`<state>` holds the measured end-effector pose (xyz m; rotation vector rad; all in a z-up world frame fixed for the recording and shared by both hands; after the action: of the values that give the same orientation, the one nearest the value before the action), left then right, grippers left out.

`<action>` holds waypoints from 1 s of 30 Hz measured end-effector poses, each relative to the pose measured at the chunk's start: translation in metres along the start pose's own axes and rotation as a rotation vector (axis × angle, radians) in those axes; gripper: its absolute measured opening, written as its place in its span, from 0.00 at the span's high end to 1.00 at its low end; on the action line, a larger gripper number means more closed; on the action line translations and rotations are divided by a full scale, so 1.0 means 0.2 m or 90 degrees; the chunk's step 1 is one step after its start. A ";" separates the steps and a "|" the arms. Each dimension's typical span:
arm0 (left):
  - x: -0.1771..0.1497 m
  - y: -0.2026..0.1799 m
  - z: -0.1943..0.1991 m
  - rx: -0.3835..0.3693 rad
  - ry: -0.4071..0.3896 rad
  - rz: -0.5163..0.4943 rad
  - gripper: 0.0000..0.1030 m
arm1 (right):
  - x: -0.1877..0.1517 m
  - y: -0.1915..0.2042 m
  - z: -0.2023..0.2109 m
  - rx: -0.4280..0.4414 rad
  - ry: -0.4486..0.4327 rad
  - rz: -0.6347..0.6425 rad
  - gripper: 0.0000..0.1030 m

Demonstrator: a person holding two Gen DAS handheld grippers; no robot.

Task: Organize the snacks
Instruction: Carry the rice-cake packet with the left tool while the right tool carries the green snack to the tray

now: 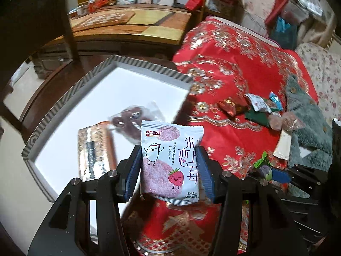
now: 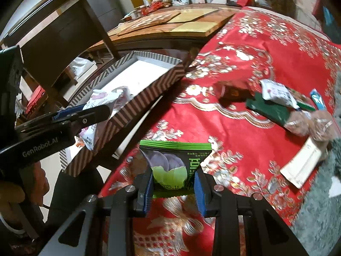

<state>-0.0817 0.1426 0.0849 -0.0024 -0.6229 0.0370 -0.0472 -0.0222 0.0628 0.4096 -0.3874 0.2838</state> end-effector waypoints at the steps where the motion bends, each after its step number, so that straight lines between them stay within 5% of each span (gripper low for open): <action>1: -0.01 0.04 0.00 0.006 -0.001 0.012 0.51 | 0.01 0.02 -0.01 0.001 0.000 0.005 0.69; 14: -0.10 0.39 -0.01 0.061 0.011 0.116 0.51 | 0.21 0.33 -0.15 0.042 0.013 0.079 0.69; 30: -0.05 0.55 -0.11 0.094 0.013 0.150 0.51 | 0.54 0.53 -0.48 0.019 0.029 0.147 0.69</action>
<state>-0.0816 0.2530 0.0603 0.0673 -0.5964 0.3106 0.0417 0.1323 0.0619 0.3863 -0.3861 0.5236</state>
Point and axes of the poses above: each gripper's, at about its wrist camera, not at the fingertips, and z roughly against the way its jaws point, y to its left, x to its top, the point moved 2 cm from there along -z, roughly the way its jaws point, and after that the axes turned 12 degrees about -z, right-handed, at the moved point
